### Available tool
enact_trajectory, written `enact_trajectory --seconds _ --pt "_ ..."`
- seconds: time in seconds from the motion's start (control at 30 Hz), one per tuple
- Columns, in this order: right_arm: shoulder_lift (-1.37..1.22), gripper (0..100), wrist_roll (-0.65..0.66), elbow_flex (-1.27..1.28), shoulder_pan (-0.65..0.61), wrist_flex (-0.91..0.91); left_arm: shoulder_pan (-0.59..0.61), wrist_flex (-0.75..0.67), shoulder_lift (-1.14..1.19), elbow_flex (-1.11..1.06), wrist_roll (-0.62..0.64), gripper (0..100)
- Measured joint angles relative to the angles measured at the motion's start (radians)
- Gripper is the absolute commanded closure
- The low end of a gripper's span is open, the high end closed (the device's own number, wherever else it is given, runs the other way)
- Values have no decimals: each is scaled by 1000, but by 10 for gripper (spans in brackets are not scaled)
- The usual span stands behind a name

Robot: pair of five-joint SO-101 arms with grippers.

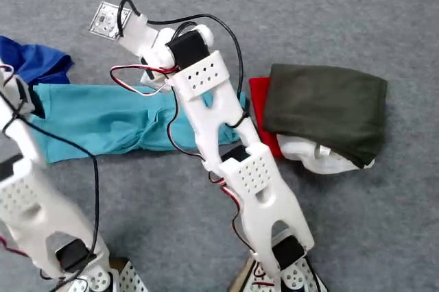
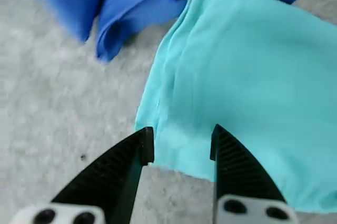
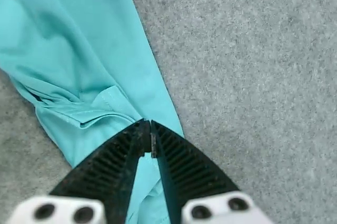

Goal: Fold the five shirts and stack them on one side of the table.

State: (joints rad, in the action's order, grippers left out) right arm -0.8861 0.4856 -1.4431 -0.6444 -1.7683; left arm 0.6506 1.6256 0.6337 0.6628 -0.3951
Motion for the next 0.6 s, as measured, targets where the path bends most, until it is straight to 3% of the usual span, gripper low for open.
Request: enact_trajectory --seconds 0.23,0.47,0.6 --pt "0 995 20 0 3 0 -3 46 367 364 -77 810" --pt "-40 995 58 0 3 0 3 55 509 508 -114 817" --pt "-43 995 60 2 3 0 3 55 542 520 -157 911"
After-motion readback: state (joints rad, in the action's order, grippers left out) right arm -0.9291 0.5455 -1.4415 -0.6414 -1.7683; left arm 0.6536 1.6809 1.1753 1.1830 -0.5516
